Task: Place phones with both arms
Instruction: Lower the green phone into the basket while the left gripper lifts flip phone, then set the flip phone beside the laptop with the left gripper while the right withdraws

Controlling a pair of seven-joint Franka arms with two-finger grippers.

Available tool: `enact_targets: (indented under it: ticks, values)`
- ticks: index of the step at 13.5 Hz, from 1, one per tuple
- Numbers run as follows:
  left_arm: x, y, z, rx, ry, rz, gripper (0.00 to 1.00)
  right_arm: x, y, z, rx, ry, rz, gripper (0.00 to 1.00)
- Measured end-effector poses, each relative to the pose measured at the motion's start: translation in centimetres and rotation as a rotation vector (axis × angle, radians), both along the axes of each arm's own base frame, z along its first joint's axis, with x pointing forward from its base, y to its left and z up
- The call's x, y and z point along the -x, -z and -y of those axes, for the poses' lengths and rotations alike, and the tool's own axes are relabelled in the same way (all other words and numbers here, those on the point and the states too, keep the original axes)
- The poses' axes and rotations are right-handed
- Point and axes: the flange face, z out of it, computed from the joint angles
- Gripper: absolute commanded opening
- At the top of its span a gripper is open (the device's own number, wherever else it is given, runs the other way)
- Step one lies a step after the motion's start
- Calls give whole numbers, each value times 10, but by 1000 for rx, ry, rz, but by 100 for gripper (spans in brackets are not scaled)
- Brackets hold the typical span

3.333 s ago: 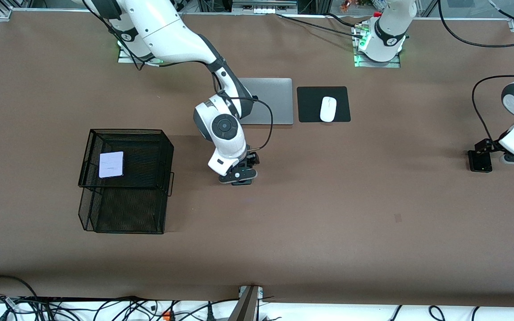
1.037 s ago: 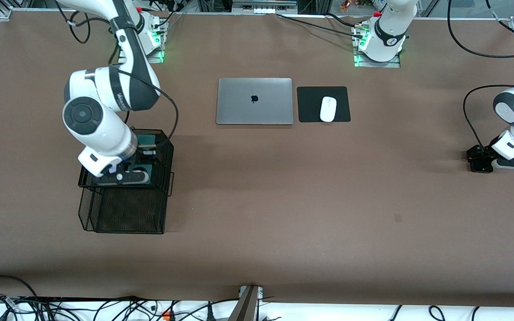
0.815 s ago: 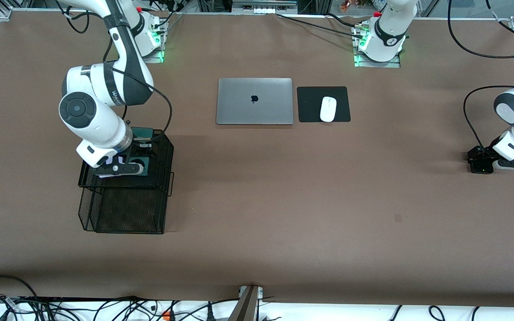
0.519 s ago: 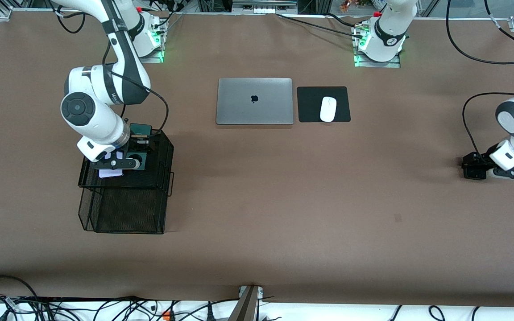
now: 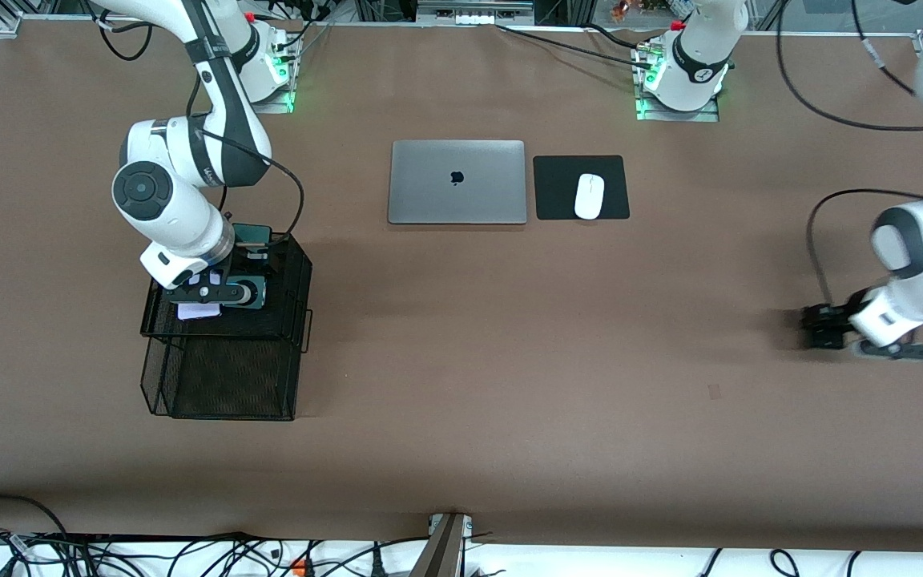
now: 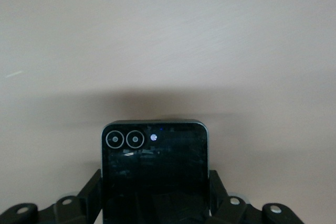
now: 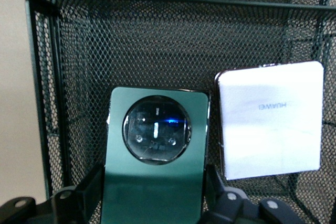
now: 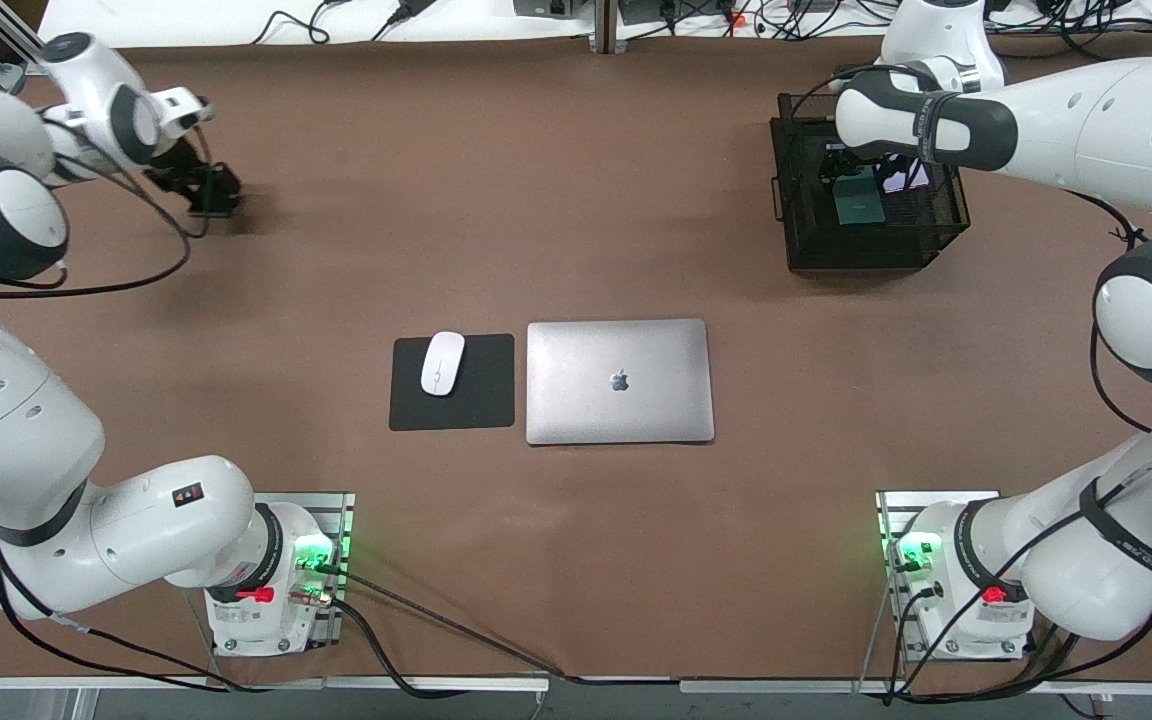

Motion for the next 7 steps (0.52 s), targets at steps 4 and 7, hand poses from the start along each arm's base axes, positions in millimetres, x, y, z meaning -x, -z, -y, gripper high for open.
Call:
enact_targets:
  ticks: [4, 7]
  values:
    - [-25, -2, 155, -8, -92, 2, 0, -5, -7, -3, -7, -1, 34, 99]
    - [-23, -8, 259, -12, -208, 11, 0, -10, -15, -5, -11, -2, 52, 99]
